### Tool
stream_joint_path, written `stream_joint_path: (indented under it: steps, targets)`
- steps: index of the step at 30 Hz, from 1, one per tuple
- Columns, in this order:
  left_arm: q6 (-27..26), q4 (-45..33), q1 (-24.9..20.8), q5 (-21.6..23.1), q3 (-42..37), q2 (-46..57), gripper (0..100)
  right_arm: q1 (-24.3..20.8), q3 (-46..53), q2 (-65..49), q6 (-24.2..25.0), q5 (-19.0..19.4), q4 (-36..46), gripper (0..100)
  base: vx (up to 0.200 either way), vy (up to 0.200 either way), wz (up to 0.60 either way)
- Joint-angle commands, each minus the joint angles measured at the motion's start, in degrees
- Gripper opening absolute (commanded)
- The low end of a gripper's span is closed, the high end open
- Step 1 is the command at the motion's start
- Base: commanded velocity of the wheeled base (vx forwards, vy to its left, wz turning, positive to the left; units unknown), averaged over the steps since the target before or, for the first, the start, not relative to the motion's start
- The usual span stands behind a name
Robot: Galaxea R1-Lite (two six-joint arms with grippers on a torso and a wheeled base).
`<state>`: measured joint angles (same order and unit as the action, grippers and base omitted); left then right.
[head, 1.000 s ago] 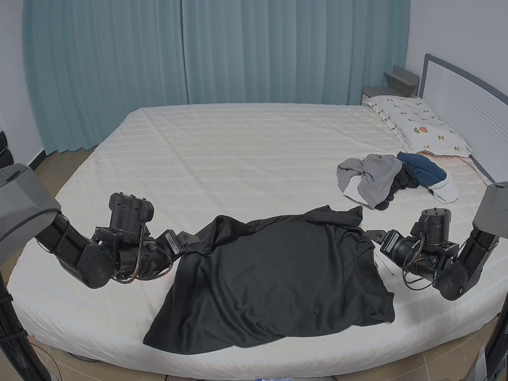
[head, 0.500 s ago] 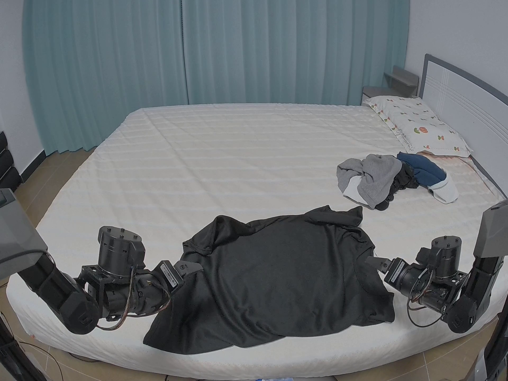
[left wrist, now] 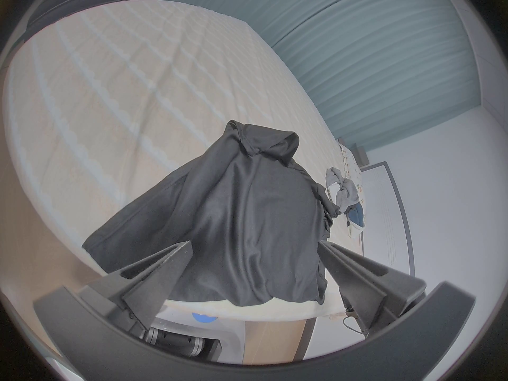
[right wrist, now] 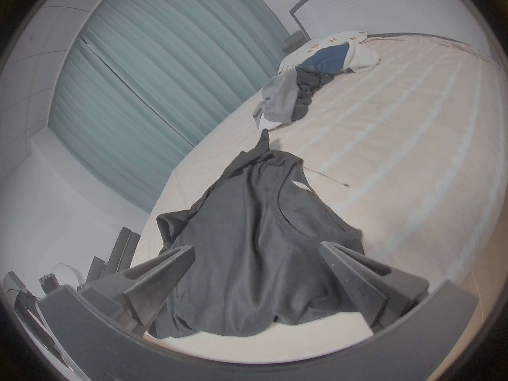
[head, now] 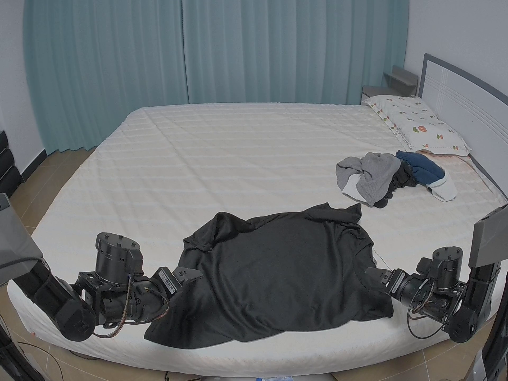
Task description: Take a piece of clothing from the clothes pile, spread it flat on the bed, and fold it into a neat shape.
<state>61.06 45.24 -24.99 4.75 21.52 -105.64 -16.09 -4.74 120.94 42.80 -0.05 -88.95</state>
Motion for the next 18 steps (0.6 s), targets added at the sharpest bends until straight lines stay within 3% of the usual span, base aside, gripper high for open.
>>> stream_joint_path:
  steps: [1, 11, 13, 18]
  targets:
    - [0.1, 0.0, 0.0, -0.1, 0.0, -0.2, 100, 1.0, 0.3, 0.3, 0.3, 0.0, -0.5, 100, 0.000, 0.000, 0.00]
    - [0.7, 0.0, 2.3, 3.9, 0.3, -2.5, 100, 2.9, -0.5, 0.5, 0.7, 0.2, -0.5, 100, 0.000, 0.000, 0.00]
    - [1.8, 0.0, 2.4, 6.5, 0.6, -2.9, 100, 3.7, -0.5, 0.6, 0.8, 1.4, -0.5, 100, 0.000, 0.000, 0.00]
    - [2.5, 0.1, 2.8, 7.2, 1.2, -3.0, 100, 4.2, -0.6, 1.5, 0.8, 2.5, -0.6, 100, 0.000, 0.000, 0.00]
